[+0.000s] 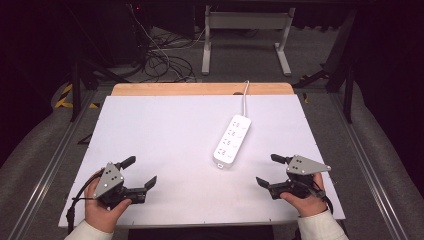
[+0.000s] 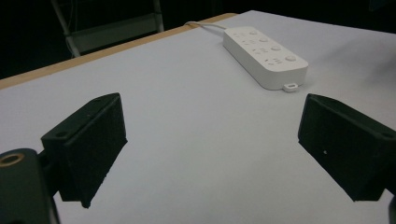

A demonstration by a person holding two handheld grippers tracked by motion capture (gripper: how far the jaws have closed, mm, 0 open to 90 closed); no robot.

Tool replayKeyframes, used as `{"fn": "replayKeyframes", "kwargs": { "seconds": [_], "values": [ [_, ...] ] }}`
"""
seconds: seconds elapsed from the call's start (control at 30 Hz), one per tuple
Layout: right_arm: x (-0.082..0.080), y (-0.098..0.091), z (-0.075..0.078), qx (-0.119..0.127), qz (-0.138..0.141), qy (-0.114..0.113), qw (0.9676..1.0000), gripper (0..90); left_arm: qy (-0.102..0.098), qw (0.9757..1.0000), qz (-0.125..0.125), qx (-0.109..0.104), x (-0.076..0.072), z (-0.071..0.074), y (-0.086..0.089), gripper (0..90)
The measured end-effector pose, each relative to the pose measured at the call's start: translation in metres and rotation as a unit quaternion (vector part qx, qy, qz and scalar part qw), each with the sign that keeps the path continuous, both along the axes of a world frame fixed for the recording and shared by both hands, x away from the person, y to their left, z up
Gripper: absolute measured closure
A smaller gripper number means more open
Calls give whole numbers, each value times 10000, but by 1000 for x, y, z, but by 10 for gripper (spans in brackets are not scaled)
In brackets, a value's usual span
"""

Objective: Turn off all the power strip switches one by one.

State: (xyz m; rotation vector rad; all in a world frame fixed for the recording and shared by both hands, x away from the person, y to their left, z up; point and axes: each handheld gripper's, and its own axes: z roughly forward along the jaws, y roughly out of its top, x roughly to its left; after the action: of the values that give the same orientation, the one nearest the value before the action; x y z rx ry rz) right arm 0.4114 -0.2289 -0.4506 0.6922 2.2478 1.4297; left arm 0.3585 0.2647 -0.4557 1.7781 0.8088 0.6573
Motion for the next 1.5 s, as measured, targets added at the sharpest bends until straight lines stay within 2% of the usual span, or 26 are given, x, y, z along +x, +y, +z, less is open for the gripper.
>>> {"fn": "replayKeyframes", "kwargs": {
  "seconds": [0.33, 0.37, 0.4, 0.43, 0.53, 0.6, 0.63, 0.77, 1.0, 1.17, 1.27, 1.43, 1.5],
  "values": [
    [-2, -3, 1, 75, -106, 19, 9999, 87, 152, 9999, -19, -39, 0, 0, 1, 93],
    [-2, -3, 2, 28, -167, 20, 9999, 100, 104, 9998, 38, 153, -1, 0, 1, 102],
    [-2, -3, 2, 28, -167, 20, 9999, 100, 104, 9998, 38, 153, -1, 0, 1, 110],
    [-2, -2, 3, -32, -278, 12, 9996, 142, 74, 9996, 68, 250, -1, 0, 1, 110],
    [-2, 0, 5, -128, -273, -45, 9995, 161, 76, 9998, 63, 176, -1, 1, 2, 110],
    [-2, 0, 6, -143, -225, -43, 9996, 169, 71, 9998, 66, 197, -1, 1, 2, 112],
    [-1, 3, 8, -169, -199, -25, 9997, 179, 89, 9994, 128, 324, -2, 1, 2, 127],
    [3, 8, 13, -208, -193, 67, 9996, 227, 171, 9993, 129, 318, -2, 0, 1, 144],
    [16, 22, 27, -260, -78, -16, 9996, 219, 231, 9996, 66, 164, -2, 0, 1, 144],
    [25, 30, 30, -253, -81, 8, 9996, 219, 171, 9997, 70, 181, -2, 0, 3, 145],
    [30, 33, 33, -254, -69, -8, 9997, 225, 225, 9997, 55, 120, -1, -1, 3, 145],
    [38, 42, 37, -314, -31, -25, 9995, 234, 203, 9997, 24, 100, -1, -1, 2, 145],
    [40, 45, 38, -325, -12, -20, 9995, 234, 146, 9998, 26, 155, -1, -1, 3, 145]
  ]
}}
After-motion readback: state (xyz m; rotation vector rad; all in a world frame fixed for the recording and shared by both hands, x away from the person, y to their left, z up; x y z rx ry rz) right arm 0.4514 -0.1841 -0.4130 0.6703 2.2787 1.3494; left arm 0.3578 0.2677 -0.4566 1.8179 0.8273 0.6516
